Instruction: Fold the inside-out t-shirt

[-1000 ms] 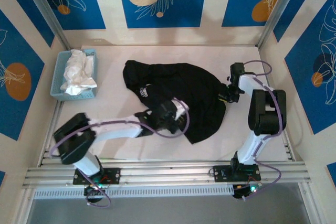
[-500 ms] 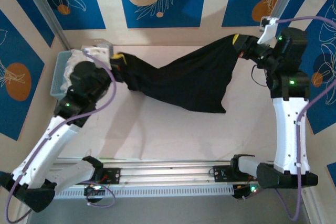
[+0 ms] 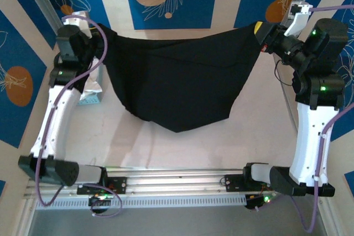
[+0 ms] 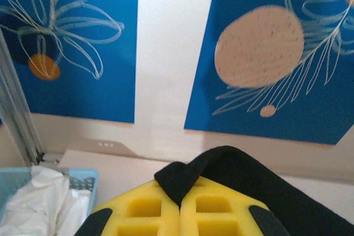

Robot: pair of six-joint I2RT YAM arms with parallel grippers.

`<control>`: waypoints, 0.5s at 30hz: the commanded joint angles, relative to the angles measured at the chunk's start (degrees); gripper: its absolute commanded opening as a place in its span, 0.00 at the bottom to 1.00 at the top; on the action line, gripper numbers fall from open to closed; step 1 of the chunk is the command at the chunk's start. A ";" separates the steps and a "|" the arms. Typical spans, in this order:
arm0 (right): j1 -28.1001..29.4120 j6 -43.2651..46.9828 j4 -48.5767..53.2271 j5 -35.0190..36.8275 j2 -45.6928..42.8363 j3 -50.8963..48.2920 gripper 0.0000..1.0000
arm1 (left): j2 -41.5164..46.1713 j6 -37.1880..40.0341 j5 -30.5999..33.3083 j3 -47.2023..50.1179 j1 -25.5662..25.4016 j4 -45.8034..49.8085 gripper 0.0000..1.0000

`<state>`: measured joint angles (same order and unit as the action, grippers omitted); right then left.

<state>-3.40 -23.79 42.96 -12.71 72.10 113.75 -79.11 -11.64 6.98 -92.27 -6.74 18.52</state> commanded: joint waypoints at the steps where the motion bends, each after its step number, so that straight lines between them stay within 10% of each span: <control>1: -1.36 1.29 0.17 3.71 1.45 2.67 0.00 | -1.67 -1.75 -4.91 -5.47 0.69 -1.43 0.00; 15: -0.16 1.26 3.40 2.58 7.40 16.51 0.00 | -13.97 -4.35 -15.15 -24.42 -1.41 -3.50 0.00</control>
<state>-5.65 -23.73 47.18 -10.20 83.18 128.42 -93.73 -15.16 -6.63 -114.19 -8.43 18.85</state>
